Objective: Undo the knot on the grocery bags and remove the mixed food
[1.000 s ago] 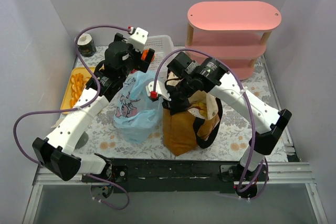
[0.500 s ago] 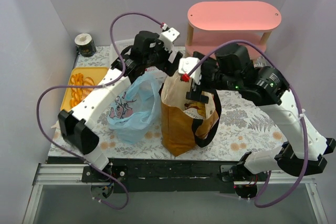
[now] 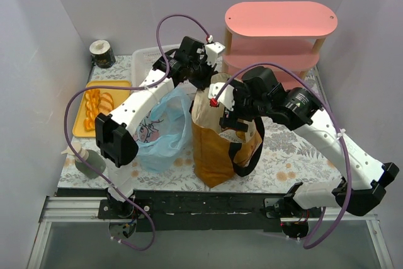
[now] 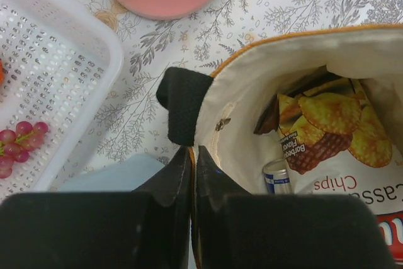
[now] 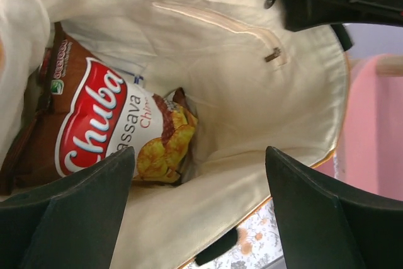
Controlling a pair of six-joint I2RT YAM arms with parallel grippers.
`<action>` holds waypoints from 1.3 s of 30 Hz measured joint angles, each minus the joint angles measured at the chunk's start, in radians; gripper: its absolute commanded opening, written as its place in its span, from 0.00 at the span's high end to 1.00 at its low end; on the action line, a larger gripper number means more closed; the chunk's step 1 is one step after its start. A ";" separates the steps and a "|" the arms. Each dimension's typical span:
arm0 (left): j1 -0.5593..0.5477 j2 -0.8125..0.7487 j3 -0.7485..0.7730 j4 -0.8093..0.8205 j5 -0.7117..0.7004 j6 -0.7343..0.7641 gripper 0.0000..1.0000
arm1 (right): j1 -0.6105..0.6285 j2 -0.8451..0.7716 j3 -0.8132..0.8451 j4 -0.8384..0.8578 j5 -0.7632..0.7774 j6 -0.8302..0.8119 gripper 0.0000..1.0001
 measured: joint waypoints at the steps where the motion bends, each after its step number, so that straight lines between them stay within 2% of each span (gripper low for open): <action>1: 0.000 0.000 0.004 -0.014 -0.002 0.005 1.00 | 0.000 0.003 -0.007 0.000 -0.008 0.000 0.12; 6: 0.001 -0.075 -0.024 -0.049 -0.030 0.050 1.00 | 0.000 0.015 -0.053 0.002 -0.049 -0.007 0.14; 9: 0.000 -0.227 -0.151 -0.010 -0.082 0.080 1.00 | 0.000 0.016 -0.095 -0.001 -0.070 -0.031 0.18; 12: 0.000 -0.449 -0.320 0.053 -0.105 0.099 1.00 | 0.007 0.010 -0.156 0.000 -0.085 -0.063 0.19; 15: 0.002 -0.638 -0.436 0.102 -0.066 0.116 1.00 | 0.034 -0.004 -0.229 0.006 -0.101 -0.089 0.20; 17: 0.005 -0.708 -0.485 0.133 -0.027 0.117 1.00 | 0.055 -0.013 -0.266 0.008 -0.116 -0.103 0.20; 21: 0.007 -0.769 -0.631 0.231 0.048 0.119 1.00 | 0.095 -0.040 -0.337 0.047 -0.146 -0.105 0.21; 28: 0.006 -0.937 -1.019 0.420 0.094 0.116 1.00 | 0.108 -0.123 -0.531 0.229 -0.139 -0.043 0.21; 31: 0.006 -0.980 -1.043 0.470 0.084 0.095 1.00 | 0.108 -0.123 -0.555 0.338 -0.121 -0.035 0.16; 35: 0.006 -0.942 -1.020 0.537 0.042 0.049 1.00 | 0.108 -0.111 -0.588 0.528 -0.115 -0.058 0.14; 39: 0.006 -0.903 -1.010 0.579 0.000 0.011 1.00 | 0.106 -0.015 -0.589 0.651 -0.116 -0.064 0.06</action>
